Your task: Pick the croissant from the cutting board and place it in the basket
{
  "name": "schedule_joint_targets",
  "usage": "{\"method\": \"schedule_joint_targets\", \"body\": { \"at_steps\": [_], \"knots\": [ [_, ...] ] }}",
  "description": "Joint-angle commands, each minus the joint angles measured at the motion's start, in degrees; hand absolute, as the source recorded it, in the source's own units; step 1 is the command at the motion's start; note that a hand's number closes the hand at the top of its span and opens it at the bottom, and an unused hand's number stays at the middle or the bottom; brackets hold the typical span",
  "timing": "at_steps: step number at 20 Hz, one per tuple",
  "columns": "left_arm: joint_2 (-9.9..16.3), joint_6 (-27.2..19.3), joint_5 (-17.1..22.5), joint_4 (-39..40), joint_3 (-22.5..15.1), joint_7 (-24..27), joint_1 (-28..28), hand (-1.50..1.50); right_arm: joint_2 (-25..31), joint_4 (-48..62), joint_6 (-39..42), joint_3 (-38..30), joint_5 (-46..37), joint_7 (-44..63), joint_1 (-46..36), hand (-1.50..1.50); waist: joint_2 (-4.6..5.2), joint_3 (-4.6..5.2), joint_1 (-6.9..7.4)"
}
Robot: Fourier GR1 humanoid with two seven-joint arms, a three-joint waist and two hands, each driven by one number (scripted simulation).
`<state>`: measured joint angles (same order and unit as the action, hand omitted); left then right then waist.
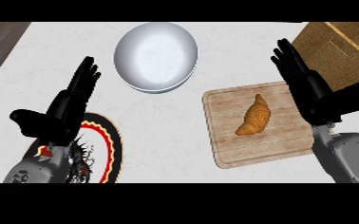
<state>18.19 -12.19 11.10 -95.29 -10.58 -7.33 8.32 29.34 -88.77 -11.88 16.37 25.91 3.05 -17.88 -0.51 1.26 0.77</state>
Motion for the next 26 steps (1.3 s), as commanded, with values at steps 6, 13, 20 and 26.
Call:
{"method": "schedule_joint_targets", "body": {
  "at_steps": [6, 13, 20, 26],
  "knots": [
    [7.26, 2.94, 1.74, 9.04, 8.91, -3.64, 1.34, 0.00, 7.83, 10.98, 7.85, -17.55, 3.56, -10.03, -11.12, 1.50, 1.35, -1.36, 0.16],
    [6.22, 6.57, 3.39, 13.03, 7.11, -5.24, 3.37, 0.00, -4.64, 7.57, -7.78, 13.74, -32.85, -7.24, -12.75, -1.50, 0.99, -1.13, 1.16],
    [4.90, 6.38, 1.91, 15.78, 7.73, -2.36, 1.98, 0.00, -10.72, 11.20, -5.62, 15.17, -40.55, 23.17, -27.78, -1.50, 0.33, -1.09, -0.07],
    [5.79, 7.08, 2.34, 17.07, 8.43, -3.18, 2.61, 0.00, -1.48, 16.35, 12.13, 17.91, -44.25, 43.48, -40.82, -1.50, -0.27, -0.75, -0.45]
  ]
}}
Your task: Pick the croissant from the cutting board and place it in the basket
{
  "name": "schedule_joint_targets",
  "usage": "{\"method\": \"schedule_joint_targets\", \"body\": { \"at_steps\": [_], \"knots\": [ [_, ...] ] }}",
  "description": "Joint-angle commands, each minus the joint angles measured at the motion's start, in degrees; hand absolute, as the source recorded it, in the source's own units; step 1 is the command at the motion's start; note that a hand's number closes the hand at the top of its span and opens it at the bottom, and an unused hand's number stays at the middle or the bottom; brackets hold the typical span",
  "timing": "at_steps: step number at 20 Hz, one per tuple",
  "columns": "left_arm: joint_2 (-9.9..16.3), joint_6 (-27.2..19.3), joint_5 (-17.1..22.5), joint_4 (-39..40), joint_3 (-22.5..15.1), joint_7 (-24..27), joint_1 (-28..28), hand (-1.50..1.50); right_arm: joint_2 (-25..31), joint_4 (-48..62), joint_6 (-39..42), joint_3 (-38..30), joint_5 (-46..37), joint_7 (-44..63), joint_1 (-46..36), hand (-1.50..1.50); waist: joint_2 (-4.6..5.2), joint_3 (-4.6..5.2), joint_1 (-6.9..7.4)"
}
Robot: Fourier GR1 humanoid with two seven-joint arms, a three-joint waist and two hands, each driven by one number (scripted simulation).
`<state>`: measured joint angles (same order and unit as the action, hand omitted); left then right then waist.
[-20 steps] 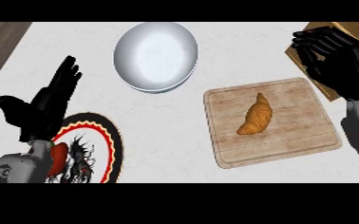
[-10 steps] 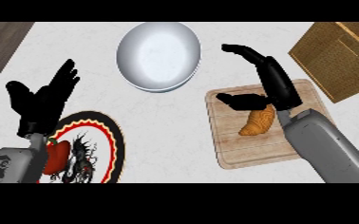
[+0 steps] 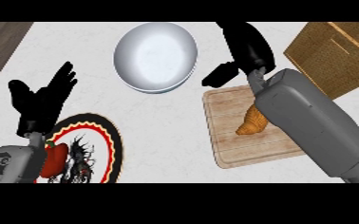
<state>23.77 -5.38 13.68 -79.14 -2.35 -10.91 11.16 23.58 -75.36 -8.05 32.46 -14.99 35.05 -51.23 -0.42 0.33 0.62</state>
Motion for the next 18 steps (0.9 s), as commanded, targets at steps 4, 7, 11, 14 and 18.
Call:
{"method": "schedule_joint_targets", "body": {
  "at_steps": [4, 7, 11, 14, 18],
  "knots": [
    [-0.46, -1.47, 0.09, -0.18, 0.50, -2.90, 2.09, 0.00, 7.49, 4.70, 19.56, 2.30, -4.22, 22.89, -15.03, -1.50, -0.43, -0.04, -0.90],
    [-0.47, 0.47, -0.15, 1.37, 1.05, 1.89, -1.25, 0.00, 8.74, 3.75, 29.11, -2.40, 1.97, 27.91, -19.22, -1.50, -0.05, -0.17, -0.77],
    [-0.23, 1.38, 0.55, -0.40, 1.17, 1.17, -1.59, 0.00, 9.15, 7.65, 39.29, -6.01, 12.39, 29.66, -19.85, -1.50, -0.10, -0.21, -0.72],
    [0.51, 0.71, 0.65, -0.46, 2.07, -1.67, 0.09, 0.00, 9.51, 4.67, 41.79, -7.66, 17.70, 33.17, -19.25, -1.50, -0.25, -0.27, -1.61],
    [-0.40, -0.78, -1.09, 0.94, 2.12, -1.35, 2.32, 0.00, 12.82, 1.32, 40.70, -10.65, 22.46, 33.60, -16.20, -1.50, -0.06, -0.30, -2.06]
  ]
}}
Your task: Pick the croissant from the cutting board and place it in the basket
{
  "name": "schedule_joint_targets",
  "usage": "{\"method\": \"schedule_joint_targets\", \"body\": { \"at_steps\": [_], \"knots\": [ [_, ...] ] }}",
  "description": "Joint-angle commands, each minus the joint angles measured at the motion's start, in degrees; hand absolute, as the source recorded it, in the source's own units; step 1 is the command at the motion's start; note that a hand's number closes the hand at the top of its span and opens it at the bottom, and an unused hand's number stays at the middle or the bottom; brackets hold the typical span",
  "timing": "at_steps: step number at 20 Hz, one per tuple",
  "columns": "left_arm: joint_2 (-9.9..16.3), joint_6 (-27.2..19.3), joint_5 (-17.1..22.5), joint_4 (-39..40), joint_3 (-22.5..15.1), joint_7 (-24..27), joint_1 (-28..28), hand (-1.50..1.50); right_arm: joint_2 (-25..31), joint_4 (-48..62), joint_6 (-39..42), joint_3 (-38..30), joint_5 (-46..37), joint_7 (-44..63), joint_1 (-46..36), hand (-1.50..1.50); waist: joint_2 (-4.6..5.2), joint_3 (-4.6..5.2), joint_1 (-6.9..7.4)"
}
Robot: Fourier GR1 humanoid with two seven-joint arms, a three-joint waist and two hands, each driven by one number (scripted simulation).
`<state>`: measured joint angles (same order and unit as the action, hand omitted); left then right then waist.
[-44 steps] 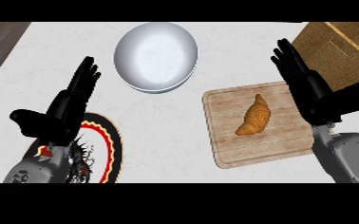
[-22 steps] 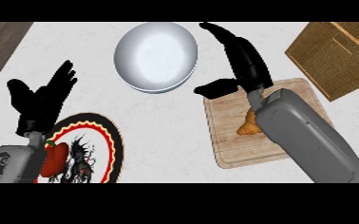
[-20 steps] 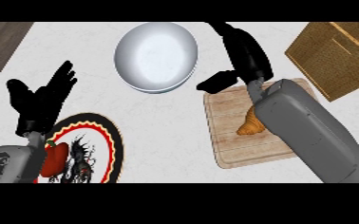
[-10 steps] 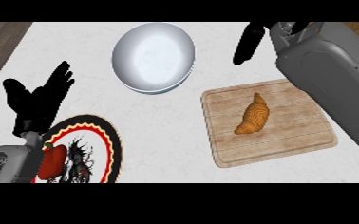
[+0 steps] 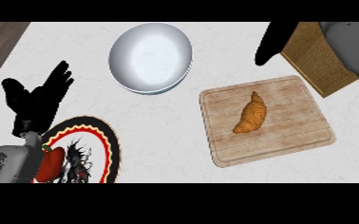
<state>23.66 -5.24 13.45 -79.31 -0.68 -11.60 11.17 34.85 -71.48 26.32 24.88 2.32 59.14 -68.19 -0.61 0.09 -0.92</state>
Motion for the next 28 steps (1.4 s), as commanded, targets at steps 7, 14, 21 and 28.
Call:
{"method": "schedule_joint_targets", "body": {
  "at_steps": [7, 14, 21, 28],
  "knots": [
    [-0.11, 1.20, -0.25, 1.44, 2.00, 1.01, -0.18, 0.00, 8.96, -23.33, -1.68, -6.98, 7.90, 9.30, 13.95, -1.50, 0.11, -0.09, -0.86],
    [0.93, 3.56, 0.47, 1.58, 3.75, 0.49, 0.39, 0.00, 8.42, -35.87, -7.36, -6.41, 2.18, 7.79, 29.54, -1.50, 0.32, -0.09, -0.16],
    [-1.39, 3.38, -1.49, 1.42, 2.62, 0.34, 0.21, 0.00, 3.70, -36.91, -14.51, -4.57, -15.79, -6.74, 44.56, -1.50, 0.60, -0.11, 0.54],
    [-2.68, 2.53, -3.30, -0.35, 2.26, -1.72, 0.85, 0.00, -7.70, -20.03, -23.01, -4.64, -24.19, -18.26, 43.32, -1.50, 0.75, -0.11, 1.47]
  ]
}}
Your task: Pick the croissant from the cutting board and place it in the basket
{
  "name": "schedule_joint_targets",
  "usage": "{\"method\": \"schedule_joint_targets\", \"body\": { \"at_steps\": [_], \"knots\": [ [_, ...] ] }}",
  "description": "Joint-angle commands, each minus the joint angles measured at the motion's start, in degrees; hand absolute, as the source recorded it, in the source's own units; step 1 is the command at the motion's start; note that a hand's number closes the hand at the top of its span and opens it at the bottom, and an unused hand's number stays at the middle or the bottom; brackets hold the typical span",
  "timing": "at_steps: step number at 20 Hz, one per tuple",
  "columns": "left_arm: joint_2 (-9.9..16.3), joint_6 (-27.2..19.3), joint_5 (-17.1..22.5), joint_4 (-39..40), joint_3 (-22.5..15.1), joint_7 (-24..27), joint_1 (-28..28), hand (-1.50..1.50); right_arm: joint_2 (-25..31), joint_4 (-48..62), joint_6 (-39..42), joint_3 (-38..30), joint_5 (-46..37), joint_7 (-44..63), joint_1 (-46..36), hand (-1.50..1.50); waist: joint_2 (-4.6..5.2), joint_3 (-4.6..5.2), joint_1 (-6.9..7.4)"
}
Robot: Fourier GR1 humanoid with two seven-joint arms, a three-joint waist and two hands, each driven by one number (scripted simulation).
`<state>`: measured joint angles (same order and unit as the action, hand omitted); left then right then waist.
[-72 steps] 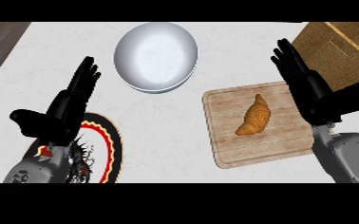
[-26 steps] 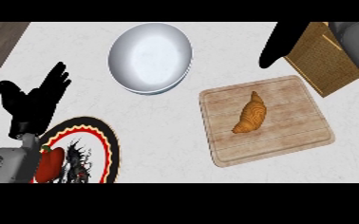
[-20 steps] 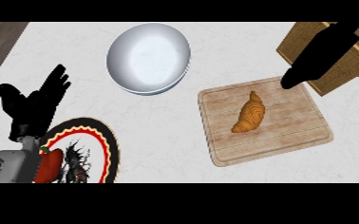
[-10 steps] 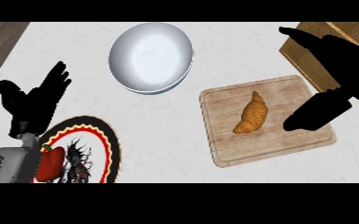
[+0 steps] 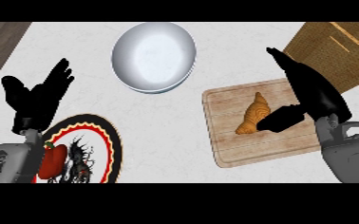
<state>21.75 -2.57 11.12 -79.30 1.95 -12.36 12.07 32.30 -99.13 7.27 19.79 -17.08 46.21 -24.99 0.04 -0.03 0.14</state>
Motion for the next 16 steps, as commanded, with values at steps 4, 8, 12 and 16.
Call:
{"method": "schedule_joint_targets", "body": {
  "at_steps": [4, 8, 12, 16],
  "knots": [
    [-1.73, 0.46, -1.79, 1.31, 1.01, -0.20, 0.97, 0.00, -6.65, 7.79, 0.64, 1.05, -7.74, -3.17, 2.13, -1.50, -0.02, 0.03, -0.03],
    [-2.49, 0.73, -2.92, 1.65, 0.72, -1.04, 2.32, 0.00, -8.88, 15.54, 3.59, -0.70, -8.47, -5.21, -0.89, -1.50, 0.03, 0.03, 0.05],
    [-3.38, 1.12, -3.29, -0.48, 1.97, -1.99, 1.34, 0.00, -10.62, 14.10, 5.28, -1.64, -12.00, -6.36, 2.64, -1.50, -0.04, 0.03, -0.09],
    [-4.99, 1.15, -5.06, 3.77, 2.69, 1.85, 2.39, 0.00, -10.11, 16.39, 7.15, -5.50, -12.60, -11.31, 2.88, -1.50, 0.00, 0.03, -0.17]
  ]
}}
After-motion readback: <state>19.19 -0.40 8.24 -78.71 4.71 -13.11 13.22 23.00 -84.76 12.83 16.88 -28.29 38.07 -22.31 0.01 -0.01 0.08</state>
